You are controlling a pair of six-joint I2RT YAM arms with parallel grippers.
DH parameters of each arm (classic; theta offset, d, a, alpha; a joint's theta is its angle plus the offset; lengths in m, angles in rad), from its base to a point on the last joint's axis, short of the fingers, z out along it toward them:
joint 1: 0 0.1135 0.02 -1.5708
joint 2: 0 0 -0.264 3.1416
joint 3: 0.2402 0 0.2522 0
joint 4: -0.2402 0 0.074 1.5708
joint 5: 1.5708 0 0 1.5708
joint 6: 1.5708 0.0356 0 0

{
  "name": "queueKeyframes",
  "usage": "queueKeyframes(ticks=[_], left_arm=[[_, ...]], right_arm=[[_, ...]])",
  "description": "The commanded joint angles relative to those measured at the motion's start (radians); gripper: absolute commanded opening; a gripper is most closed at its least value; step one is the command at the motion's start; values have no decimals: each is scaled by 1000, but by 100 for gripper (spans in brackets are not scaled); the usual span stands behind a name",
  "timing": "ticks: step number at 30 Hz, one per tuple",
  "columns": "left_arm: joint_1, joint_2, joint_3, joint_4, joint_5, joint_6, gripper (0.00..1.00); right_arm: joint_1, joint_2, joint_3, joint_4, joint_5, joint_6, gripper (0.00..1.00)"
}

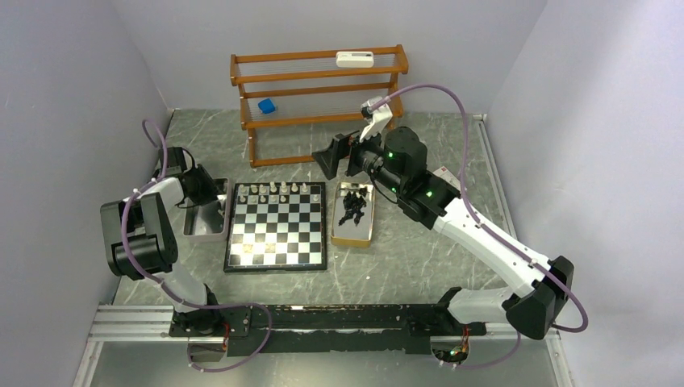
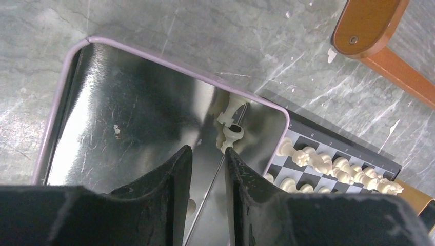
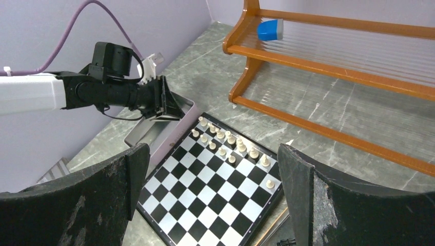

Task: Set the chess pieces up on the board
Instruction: Pick up the chess piece from the storage box.

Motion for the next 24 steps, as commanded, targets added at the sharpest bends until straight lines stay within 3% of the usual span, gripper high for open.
queueKeyframes(ticks=[1,24], left_arm=[[14,13,30,19,17,17,34],[17,-1,53,-48,-65,24,32]], right_arm=[[-5,-19,10,22,6,-1,100],[-5,-35,-6,31,11,-2,100]])
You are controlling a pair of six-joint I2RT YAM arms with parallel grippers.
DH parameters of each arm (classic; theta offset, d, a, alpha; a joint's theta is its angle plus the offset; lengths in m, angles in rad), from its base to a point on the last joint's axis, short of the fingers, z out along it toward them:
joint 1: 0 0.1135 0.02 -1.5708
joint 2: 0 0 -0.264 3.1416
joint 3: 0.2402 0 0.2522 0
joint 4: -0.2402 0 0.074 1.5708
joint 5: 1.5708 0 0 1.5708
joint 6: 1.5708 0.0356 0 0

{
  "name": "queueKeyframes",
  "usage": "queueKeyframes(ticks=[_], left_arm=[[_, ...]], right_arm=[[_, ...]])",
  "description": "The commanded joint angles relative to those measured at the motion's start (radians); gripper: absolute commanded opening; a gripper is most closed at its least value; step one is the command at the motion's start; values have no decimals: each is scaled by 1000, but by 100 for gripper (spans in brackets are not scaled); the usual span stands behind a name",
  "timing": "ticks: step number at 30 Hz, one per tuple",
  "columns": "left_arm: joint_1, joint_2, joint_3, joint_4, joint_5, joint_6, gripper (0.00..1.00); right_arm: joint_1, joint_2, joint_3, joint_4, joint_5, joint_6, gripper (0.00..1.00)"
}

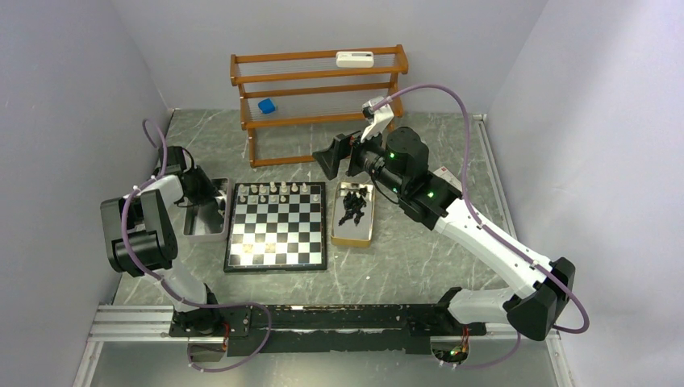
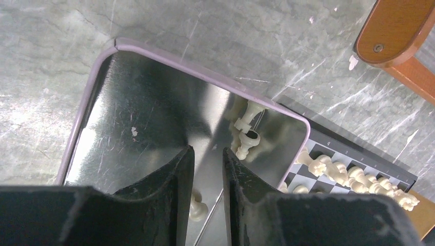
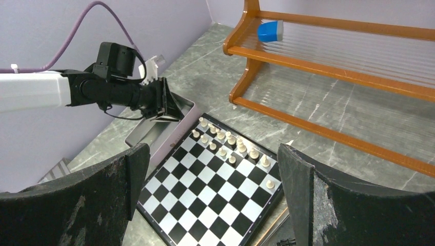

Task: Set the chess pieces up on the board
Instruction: Pick up the chess piece from the storage box.

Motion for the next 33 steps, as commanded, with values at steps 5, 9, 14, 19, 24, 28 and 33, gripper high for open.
queueKeyframes(ticks=[5,9,14,19,24,28,33], left_arm=[[11,-50,3,41,21,5,37],[12,-43,7,45,38,10,38],[11,-15,4,66,82,9,39],[11,5,11,72,97,11,37],[10,27,20,70,106,11,36],[11,44,27,73,109,10,36],[11,66,49,37,94,19,34]], right_arm=[[-5,-18,-3,17,19,-11,100],[-5,-22,-10,31,17,-5,100],[-5,-18,3,24,18,-11,100],[-6,-22,-6,41,21,-8,100],[-5,-15,-5,37,15,-5,100],[-4,-15,-9,45,17,-4,100],[-4,-9,-6,45,12,0,100]])
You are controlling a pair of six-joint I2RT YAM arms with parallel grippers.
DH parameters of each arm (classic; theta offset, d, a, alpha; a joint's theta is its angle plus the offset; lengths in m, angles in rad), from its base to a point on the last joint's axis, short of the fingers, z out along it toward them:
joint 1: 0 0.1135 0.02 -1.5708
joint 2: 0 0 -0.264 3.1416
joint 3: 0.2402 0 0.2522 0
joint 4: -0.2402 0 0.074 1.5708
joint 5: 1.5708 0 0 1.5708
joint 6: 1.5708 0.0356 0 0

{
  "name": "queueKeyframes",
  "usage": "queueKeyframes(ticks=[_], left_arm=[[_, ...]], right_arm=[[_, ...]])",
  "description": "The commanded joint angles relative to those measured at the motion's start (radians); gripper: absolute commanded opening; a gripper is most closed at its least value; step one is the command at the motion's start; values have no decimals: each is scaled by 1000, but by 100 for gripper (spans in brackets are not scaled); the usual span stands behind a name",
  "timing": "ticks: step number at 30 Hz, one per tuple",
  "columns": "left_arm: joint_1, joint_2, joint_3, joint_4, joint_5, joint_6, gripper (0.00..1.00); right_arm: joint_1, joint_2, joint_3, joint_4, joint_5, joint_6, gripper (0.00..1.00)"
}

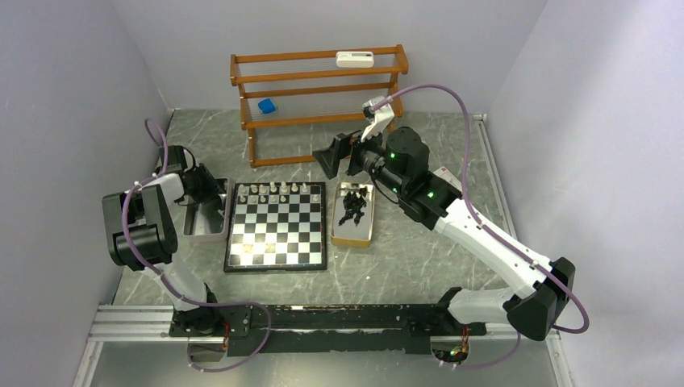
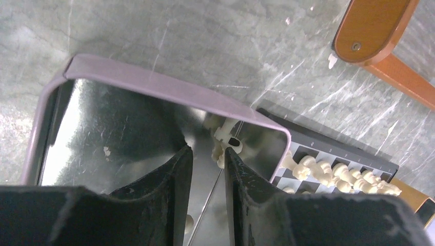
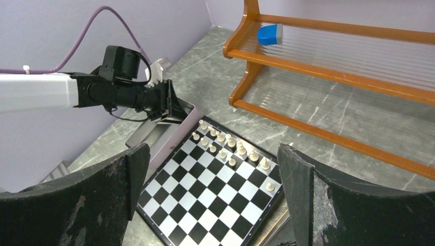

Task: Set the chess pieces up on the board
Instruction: Pick up the chess piece from the storage box.

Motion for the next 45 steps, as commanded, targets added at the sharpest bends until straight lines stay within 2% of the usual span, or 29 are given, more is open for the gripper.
queueKeyframes(ticks=[1,6,14,22,45], left_arm=[[10,25,41,-5,6,20,33],[10,10,41,0,-3,19,31],[9,-42,40,-46,-115,15,29],[10,-95,-14,70,9,8,32],[7,22,40,45,45,34,34]], right_arm=[[-5,-9,-4,33,9,0,100],[-5,-15,-20,40,16,1,100],[-5,-21,-18,40,12,0,100],[-4,-26,-28,40,16,-1,100],[-5,-33,-31,50,17,-6,100]])
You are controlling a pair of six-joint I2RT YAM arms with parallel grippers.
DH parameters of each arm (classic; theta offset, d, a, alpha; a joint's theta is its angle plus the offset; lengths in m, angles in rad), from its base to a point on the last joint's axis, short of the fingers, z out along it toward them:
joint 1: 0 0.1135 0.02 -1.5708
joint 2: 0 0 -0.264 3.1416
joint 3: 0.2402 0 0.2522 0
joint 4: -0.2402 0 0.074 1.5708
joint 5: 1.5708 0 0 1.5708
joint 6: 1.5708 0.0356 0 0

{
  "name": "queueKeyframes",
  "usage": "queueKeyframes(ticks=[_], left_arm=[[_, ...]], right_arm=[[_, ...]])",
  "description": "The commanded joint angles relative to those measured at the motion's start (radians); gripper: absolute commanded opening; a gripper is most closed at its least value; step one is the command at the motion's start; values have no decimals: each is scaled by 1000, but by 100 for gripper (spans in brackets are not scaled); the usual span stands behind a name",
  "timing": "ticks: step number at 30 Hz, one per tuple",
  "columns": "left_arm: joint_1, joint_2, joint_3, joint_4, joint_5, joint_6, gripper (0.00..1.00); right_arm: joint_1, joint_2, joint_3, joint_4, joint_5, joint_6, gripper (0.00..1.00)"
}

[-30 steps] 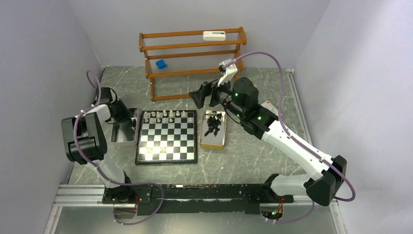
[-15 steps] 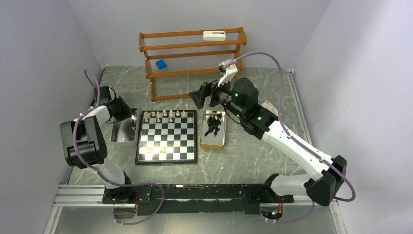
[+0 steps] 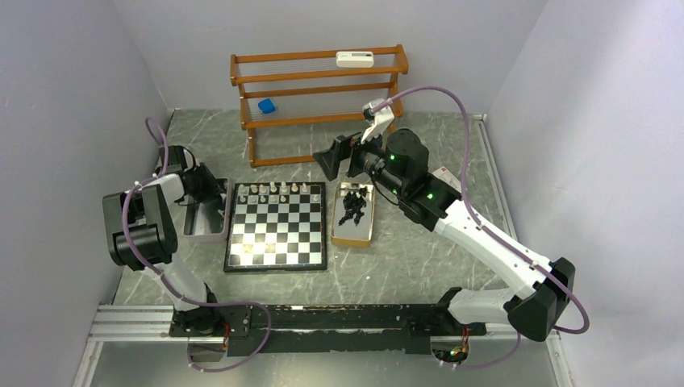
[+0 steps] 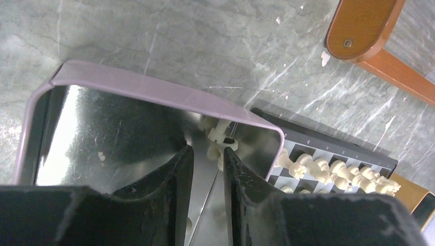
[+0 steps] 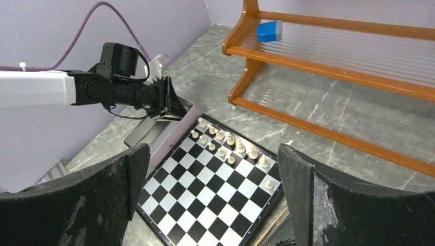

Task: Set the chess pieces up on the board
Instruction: Pick up the chess piece from the storage box.

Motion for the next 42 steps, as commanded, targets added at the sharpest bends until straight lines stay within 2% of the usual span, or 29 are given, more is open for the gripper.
queueKeyframes(ticks=[1,7,13,19,26,42], left_arm=[[8,32,45,16,24,18,33],[8,38,57,-7,-25,17,32],[7,16,50,-8,-57,11,26],[7,0,50,-17,-78,13,26],[7,-7,33,43,12,18,33],[5,20,35,44,24,21,32]], right_arm=[[-5,-29,-8,38,16,-7,100],[-5,-35,-7,37,23,-16,100],[-5,-43,-13,37,31,-22,100],[-4,-43,-14,38,31,-23,100],[-5,-45,-23,39,31,-17,100],[-4,-56,-30,38,31,-21,100]])
